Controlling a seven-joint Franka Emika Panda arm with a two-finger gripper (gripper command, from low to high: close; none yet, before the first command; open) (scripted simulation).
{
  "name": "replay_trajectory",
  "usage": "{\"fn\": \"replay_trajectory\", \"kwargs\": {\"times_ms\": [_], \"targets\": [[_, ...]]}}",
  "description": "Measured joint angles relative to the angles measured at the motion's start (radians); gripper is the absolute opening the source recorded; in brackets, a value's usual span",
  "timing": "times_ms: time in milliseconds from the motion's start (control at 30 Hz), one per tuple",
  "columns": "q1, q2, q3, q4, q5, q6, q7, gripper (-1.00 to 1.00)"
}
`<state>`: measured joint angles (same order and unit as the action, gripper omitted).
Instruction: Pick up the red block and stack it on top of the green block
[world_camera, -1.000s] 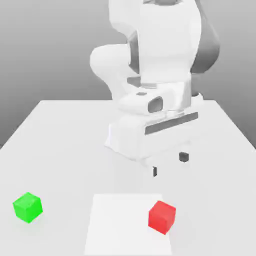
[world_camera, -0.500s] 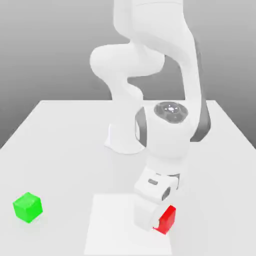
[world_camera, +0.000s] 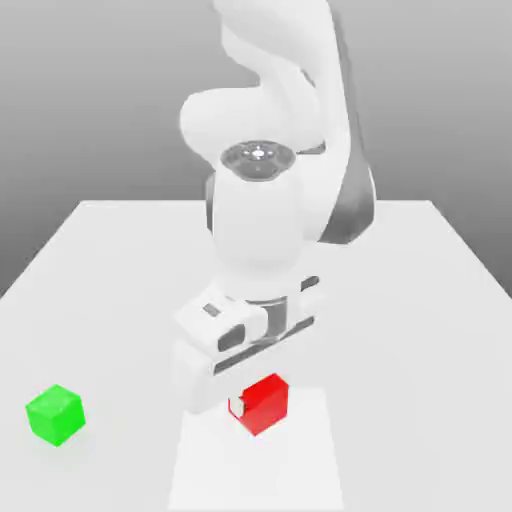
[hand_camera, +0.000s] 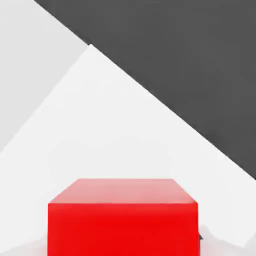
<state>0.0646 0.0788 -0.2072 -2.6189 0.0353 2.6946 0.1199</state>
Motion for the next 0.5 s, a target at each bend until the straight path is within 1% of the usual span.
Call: {"fn": "replay_trajectory", "kwargs": {"times_ms": [333, 433, 500], "targets": [[-0.302, -0.006, -0.173, 0.061, 0.021, -0.070, 0.138, -1.00], [-0.324, 0.078, -0.150, 0.070, 0.096, -0.002, 0.095, -1.00], [-0.357, 0.148, -0.107, 0.075, 0.151, 0.059, 0.056, -1.00]]}}
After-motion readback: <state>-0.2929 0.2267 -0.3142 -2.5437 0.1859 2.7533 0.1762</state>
